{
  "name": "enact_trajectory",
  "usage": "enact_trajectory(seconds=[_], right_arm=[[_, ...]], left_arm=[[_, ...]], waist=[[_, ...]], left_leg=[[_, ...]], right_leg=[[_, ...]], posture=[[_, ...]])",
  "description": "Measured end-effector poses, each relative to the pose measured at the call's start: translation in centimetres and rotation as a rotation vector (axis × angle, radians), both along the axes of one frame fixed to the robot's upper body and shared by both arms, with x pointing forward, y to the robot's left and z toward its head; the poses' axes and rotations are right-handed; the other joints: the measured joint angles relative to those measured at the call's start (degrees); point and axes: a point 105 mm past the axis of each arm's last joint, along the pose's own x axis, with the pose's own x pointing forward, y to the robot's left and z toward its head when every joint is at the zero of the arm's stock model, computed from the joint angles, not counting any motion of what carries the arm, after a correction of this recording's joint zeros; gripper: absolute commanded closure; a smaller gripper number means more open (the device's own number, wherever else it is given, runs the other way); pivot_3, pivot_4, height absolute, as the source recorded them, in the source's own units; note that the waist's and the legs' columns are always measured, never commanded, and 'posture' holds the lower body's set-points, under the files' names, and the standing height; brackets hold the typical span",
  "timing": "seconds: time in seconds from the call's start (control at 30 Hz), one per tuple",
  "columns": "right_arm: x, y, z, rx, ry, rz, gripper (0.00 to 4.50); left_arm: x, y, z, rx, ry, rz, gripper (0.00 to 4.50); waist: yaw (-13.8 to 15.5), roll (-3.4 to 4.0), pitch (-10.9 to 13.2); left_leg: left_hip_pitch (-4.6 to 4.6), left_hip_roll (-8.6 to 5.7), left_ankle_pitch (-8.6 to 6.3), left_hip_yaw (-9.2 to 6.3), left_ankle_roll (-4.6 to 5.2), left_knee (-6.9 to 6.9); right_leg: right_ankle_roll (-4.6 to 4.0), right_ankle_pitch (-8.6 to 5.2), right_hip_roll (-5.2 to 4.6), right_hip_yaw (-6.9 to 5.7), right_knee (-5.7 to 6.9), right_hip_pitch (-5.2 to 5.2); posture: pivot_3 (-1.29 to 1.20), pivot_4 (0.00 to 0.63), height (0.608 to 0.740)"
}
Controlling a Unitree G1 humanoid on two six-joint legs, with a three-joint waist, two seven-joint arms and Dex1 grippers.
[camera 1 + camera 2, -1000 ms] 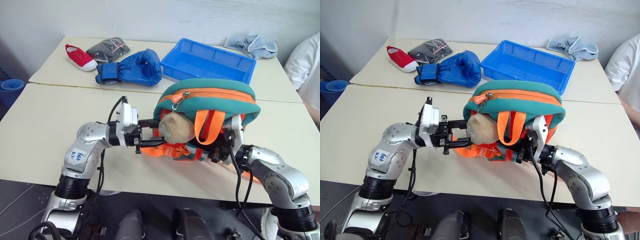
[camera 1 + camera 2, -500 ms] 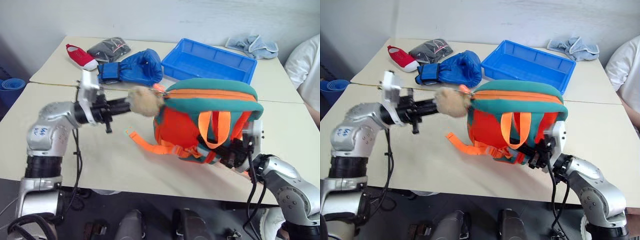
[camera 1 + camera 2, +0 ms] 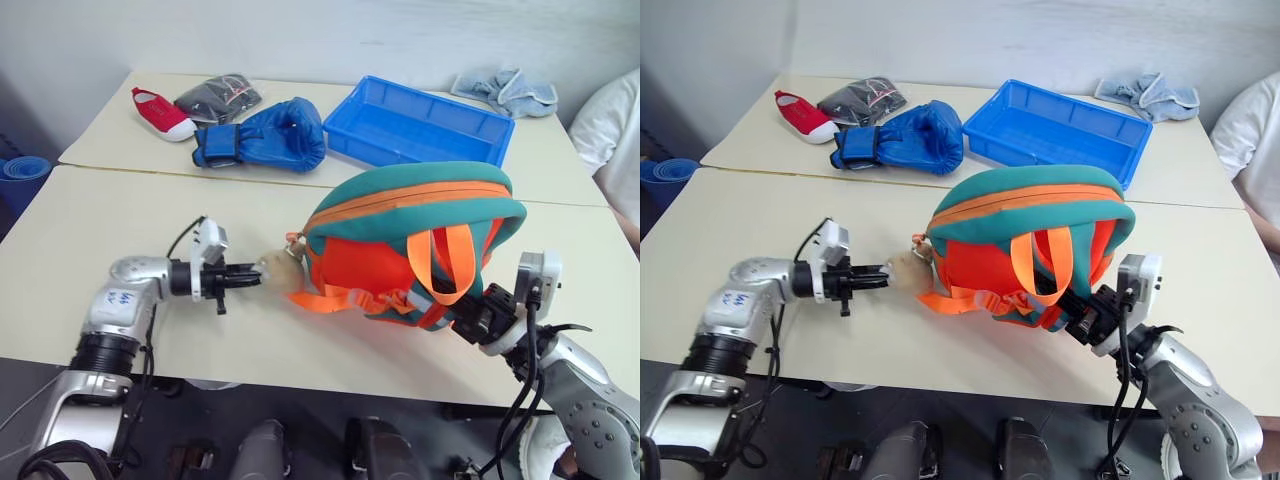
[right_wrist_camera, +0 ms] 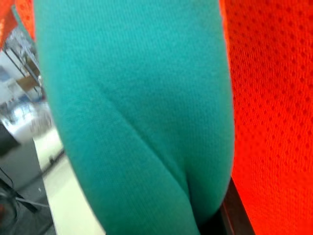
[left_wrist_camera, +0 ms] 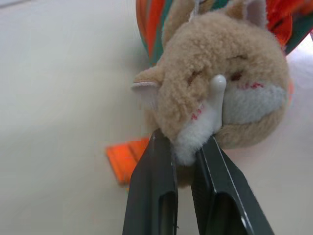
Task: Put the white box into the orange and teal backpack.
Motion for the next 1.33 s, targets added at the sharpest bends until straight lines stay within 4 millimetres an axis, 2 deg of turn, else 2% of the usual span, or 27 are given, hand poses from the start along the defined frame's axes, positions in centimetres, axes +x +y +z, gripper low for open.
enact_trajectory(seconds=[0.07, 0.2, 0.33, 0.43, 0.53, 0.6, 0.67, 0.8, 0.93, 1.0, 1.07, 1.23, 1.33], right_arm=[[-0.4, 0.3, 0.1, 0.014, 0.002, 0.007, 4.5], [0.5, 1.1, 0.1, 0.003, -0.055, -0.032, 4.5], [1.9, 2.0, -0.4, -0.071, -0.139, -0.091, 4.5], [2.4, 1.6, -0.5, -0.103, -0.175, -0.14, 3.59], [2.5, 1.3, -0.9, -0.201, -0.214, -0.137, 2.58], [1.9, 0.8, -1.3, -0.265, -0.228, -0.11, 1.95], [1.1, -0.5, -2.0, -0.331, -0.211, -0.086, 1.22], [-1.1, -4.4, -3.1, -0.504, -0.174, -0.043, 0.01], [-2.2, -8.2, -3.4, -0.619, -0.192, -0.049, 0.01], [-2.4, -11.3, -4.5, -0.727, -0.184, -0.092, 0.01], [-2.5, -13.0, -5.2, -0.772, -0.172, -0.128, 0.01], [-1.8, -13.5, -5.2, -0.807, -0.211, -0.139, 0.01], [-1.0, -12.9, -5.2, -0.797, -0.229, -0.15, 0.01]], left_arm=[[-0.2, -1.3, 0.1, -0.02, -0.014, -0.018, 4.38], [-1.0, -3.1, -0.4, 0.011, -0.017, -0.049, 4.38], [-0.9, -3.0, -0.5, 0.038, -0.019, -0.024, 3.15], [-1.2, -2.1, -0.5, 0.056, -0.029, -0.007, 2.23], [-1.4, -0.3, 0.6, 0.039, -0.067, 0.015, 1.33], [-1.9, 1.4, 1.8, 0.043, -0.132, 0.024, 0.76], [-2.6, 3.1, 2.1, 0.061, -0.171, 0.038, 0.09], [-5.0, 5.4, 0.5, 0.105, -0.173, 0.05, 0.08], [-6.4, 6.4, -0.7, 0.151, -0.199, 0.093, 0.08], [-7.3, 7.2, -1.6, 0.188, -0.182, 0.113, 0.08], [-7.8, 7.7, -2.1, 0.196, -0.168, 0.133, 0.08], [-9.9, 7.4, -2.3, 0.208, -0.089, 0.078, 0.08], [-9.8, 7.4, -2.2, 0.208, -0.098, 0.094, 0.08]], waist=[[-0.08, 0.0, 0.0], [-0.46, 0.0, -0.01], [-0.48, 0.0, -0.01], [-0.56, 0.0, -0.01], [-0.63, 0.0, 0.0], [-0.57, 0.01, 0.0], [-0.51, 0.02, -0.01], [-0.41, 0.06, 0.0], [-0.39, 0.06, -0.01], [-0.4, 0.06, -0.01], [-0.41, 0.07, 0.0], [-0.92, 0.2, 0.01], [-0.95, 0.31, 0.0]], left_leg=[[0.0, -0.03, -0.06, 0.01, 0.1, 0.0], [0.03, -0.04, 0.03, 0.05, -0.06, -0.04], [0.05, -0.02, 0.05, 0.07, -0.1, -0.06], [0.06, -0.01, 0.07, 0.11, -0.15, -0.06], [0.05, 0.0, 0.07, 0.11, -0.15, -0.07], [0.07, 0.01, 0.06, 0.09, -0.17, -0.15], [0.1, 0.0, 0.06, 0.1, -0.16, -0.25], [0.1, -0.01, -0.03, 0.11, -0.07, -0.26], [0.22, 0.0, -0.17, 0.09, 0.19, -0.24], [0.29, -0.01, -0.17, 0.09, 0.18, -0.3], [0.29, 0.01, -0.15, 0.09, 0.13, -0.34], [0.3, 0.06, -0.13, 0.06, -0.02, -0.39], [0.29, 0.05, -0.13, 0.03, -0.03, -0.36]], right_leg=[[0.0, 0.0, -0.05, 0.01, 0.0, 0.02], [0.0, 0.0, -0.01, 0.02, 0.01, -0.02], [-0.01, -0.01, 0.07, 0.02, 0.07, -0.05], [-0.01, -0.01, 0.07, 0.05, 0.07, -0.05], [-0.02, -0.01, 0.06, 0.05, 0.06, -0.07], [-0.05, -0.03, 0.05, 0.05, 0.0, -0.06], [-0.05, -0.03, 0.03, 0.04, -0.12, -0.03], [-0.04, -0.02, 0.0, 0.02, -0.31, 0.09], [0.0, 0.0, -0.04, 0.03, -0.31, 0.18], [-0.01, -0.01, -0.05, 0.04, -0.32, 0.2], [-0.05, -0.02, -0.05, 0.04, -0.29, 0.14], [-0.13, -0.07, -0.05, 0.03, -0.25, 0.11], [-0.13, -0.07, -0.06, 0.02, -0.23, 0.11]], posture=[[0.0, 0.15, 0.74], [0.0, 0.15, 0.74], [0.0, 0.15, 0.74], [0.0, 0.15, 0.74], [0.0, 0.15, 0.74], [0.0, 0.15, 0.74], [0.0, 0.15, 0.74], [0.0, 0.15, 0.74], [0.0, 0.15, 0.74], [0.0, 0.15, 0.74], [0.0, 0.15, 0.74], [0.0, 0.15, 0.74], [0.0, 0.15, 0.74]])
